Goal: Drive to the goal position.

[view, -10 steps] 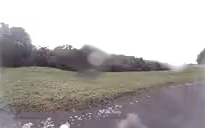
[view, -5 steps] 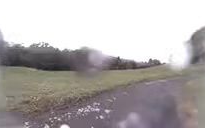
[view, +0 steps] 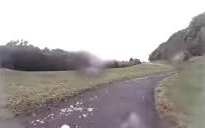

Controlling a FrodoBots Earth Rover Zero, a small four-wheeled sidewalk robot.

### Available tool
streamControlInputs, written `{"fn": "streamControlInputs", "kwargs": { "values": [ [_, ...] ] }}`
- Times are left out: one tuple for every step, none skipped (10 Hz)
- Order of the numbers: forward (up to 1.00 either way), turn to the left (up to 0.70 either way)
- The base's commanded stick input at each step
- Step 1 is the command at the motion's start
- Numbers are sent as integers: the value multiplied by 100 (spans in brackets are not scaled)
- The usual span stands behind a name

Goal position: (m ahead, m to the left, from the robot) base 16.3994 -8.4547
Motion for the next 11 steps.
{"fn": "streamControlInputs", "kwargs": {
  "values": [
    [70,0],
    [70,0],
    [70,0],
    [70,0],
    [70,0],
    [70,0],
    [70,0],
    [70,0],
    [70,0],
    [70,0],
    [70,0]
  ]
}}
